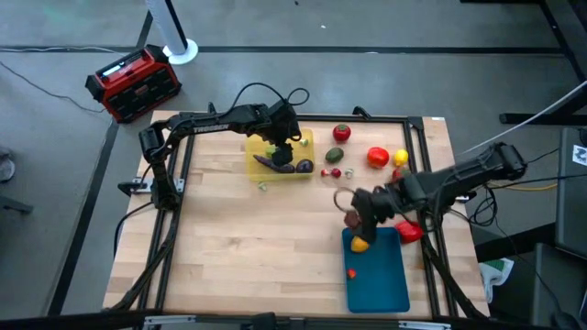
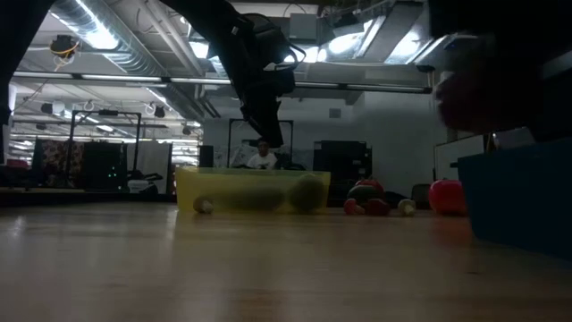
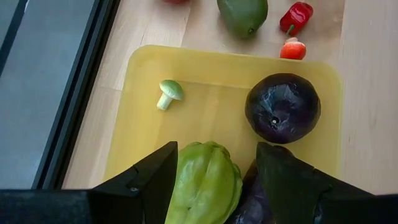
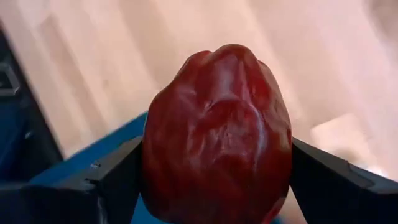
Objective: Sort produce into baskets
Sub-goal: Put the red apple into the blue bin, then put the green mushroom into the yellow bin
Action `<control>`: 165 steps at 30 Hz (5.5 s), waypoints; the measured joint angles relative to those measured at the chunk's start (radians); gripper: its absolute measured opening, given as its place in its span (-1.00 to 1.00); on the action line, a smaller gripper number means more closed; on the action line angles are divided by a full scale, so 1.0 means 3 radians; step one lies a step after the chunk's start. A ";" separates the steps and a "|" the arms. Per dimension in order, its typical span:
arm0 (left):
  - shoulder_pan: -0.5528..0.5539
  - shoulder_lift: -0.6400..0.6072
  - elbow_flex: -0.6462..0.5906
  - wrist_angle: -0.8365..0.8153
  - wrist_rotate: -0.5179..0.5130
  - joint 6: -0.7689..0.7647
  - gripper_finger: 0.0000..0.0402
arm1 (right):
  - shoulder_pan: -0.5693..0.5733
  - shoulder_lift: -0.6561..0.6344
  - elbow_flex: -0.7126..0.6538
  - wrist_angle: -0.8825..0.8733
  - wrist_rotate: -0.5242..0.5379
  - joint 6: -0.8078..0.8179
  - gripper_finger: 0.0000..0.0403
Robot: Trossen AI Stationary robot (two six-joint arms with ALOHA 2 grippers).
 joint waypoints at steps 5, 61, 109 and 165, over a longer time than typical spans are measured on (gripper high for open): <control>0.0000 0.0000 0.0000 0.0000 0.0000 0.0016 0.07 | 0.0539 0.0068 0.0003 0.0001 0.0226 0.0325 0.66; -0.1077 -0.0328 0.0000 -0.1718 -0.0608 -0.3173 0.06 | 0.1306 0.0912 0.0003 0.0200 -0.0101 0.0241 0.96; -0.1326 -0.0275 -0.1740 0.0369 -0.1471 -0.4758 -0.24 | 0.1306 0.0910 0.0003 0.0203 0.0128 0.0141 0.96; -0.0445 -0.0437 -0.0820 0.1116 -0.0518 -0.1470 -0.37 | 0.0167 0.0863 0.0665 -0.1237 0.3092 -0.1079 0.96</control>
